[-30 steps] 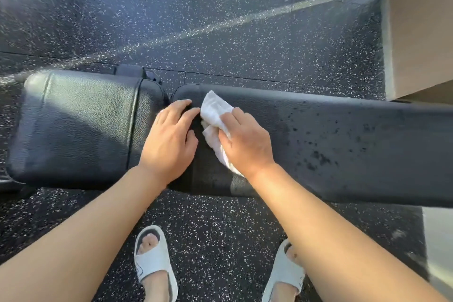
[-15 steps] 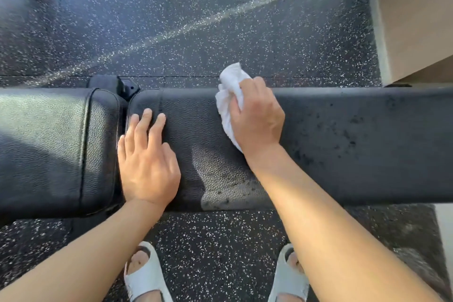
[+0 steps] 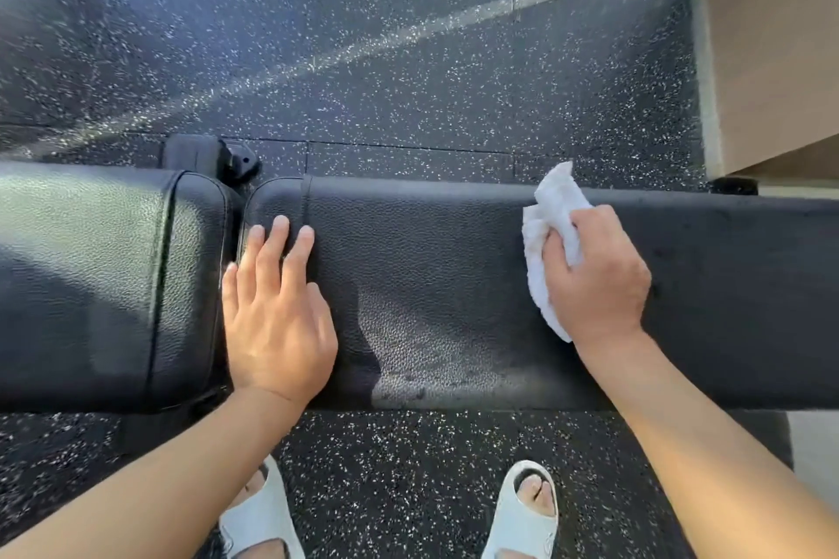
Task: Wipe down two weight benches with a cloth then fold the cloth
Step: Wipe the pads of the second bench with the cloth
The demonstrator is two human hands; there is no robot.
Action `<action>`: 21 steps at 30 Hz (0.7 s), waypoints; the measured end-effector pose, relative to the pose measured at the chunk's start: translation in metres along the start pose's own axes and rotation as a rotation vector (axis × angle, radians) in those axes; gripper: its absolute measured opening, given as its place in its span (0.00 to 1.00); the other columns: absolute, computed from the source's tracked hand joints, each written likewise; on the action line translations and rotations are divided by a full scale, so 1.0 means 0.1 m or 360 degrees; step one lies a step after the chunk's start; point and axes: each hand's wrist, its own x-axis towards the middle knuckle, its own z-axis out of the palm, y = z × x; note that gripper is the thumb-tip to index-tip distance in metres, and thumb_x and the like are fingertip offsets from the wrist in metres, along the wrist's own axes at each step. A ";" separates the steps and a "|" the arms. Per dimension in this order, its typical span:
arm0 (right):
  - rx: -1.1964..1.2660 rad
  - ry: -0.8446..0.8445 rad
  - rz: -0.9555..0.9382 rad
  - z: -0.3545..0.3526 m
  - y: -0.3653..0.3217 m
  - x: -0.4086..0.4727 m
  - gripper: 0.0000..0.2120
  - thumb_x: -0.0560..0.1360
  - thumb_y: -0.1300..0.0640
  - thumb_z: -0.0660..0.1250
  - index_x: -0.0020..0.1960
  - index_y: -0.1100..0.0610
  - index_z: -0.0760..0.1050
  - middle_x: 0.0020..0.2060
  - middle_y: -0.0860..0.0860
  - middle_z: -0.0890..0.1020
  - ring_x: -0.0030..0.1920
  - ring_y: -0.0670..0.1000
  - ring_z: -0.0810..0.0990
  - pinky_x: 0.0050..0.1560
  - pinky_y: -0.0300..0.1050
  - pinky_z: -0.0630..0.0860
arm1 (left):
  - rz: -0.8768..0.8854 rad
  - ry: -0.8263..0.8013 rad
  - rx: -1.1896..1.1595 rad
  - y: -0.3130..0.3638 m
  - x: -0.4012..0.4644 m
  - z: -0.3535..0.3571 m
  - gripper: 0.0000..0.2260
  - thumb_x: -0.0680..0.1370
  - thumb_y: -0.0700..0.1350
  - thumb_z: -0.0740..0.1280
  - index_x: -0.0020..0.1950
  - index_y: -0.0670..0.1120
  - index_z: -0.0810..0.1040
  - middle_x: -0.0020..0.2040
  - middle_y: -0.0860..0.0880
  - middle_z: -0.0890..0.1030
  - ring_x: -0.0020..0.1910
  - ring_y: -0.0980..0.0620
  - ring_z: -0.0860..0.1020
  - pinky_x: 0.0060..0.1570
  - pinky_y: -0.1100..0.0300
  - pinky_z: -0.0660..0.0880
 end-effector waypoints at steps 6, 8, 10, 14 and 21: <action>0.0073 -0.0050 -0.0099 0.44 -1.07 0.25 0.13 0.79 0.47 0.66 0.48 0.57 0.75 0.43 0.54 0.77 0.40 0.58 0.78 0.33 0.44 0.64 | -0.0015 0.0013 0.0009 0.01 0.01 0.01 0.28 0.80 0.47 0.54 0.82 0.49 0.64 0.84 0.48 0.61 0.85 0.44 0.55 0.80 0.37 0.57; 0.0147 -0.0083 -0.0220 0.60 -1.54 0.24 0.13 0.79 0.47 0.66 0.49 0.57 0.76 0.44 0.54 0.78 0.41 0.57 0.78 0.30 0.48 0.71 | -0.0010 0.0024 0.0028 -0.01 0.01 0.03 0.28 0.80 0.47 0.55 0.82 0.48 0.64 0.84 0.47 0.61 0.85 0.44 0.56 0.80 0.37 0.58; 0.0217 -0.0111 -0.0336 0.72 -1.91 0.14 0.12 0.78 0.47 0.68 0.48 0.57 0.77 0.44 0.53 0.79 0.41 0.56 0.77 0.32 0.51 0.74 | -0.0005 0.0044 0.0028 -0.01 0.01 0.04 0.28 0.80 0.47 0.55 0.81 0.48 0.65 0.84 0.47 0.62 0.84 0.44 0.56 0.79 0.37 0.58; 0.0244 -0.0078 -0.0567 0.67 -1.92 -0.10 0.10 0.79 0.49 0.68 0.47 0.56 0.77 0.42 0.52 0.78 0.38 0.54 0.76 0.31 0.48 0.71 | -0.0010 0.0045 0.0035 0.00 0.02 0.04 0.26 0.79 0.46 0.56 0.78 0.45 0.67 0.83 0.45 0.64 0.84 0.42 0.58 0.78 0.36 0.60; 0.0035 -0.0004 -0.0601 0.11 -0.34 -0.28 0.07 0.81 0.54 0.63 0.47 0.55 0.76 0.40 0.50 0.75 0.37 0.54 0.77 0.30 0.48 0.73 | 0.0016 0.0014 0.0079 0.02 0.03 0.01 0.28 0.80 0.47 0.55 0.82 0.46 0.64 0.84 0.45 0.62 0.84 0.41 0.56 0.78 0.34 0.60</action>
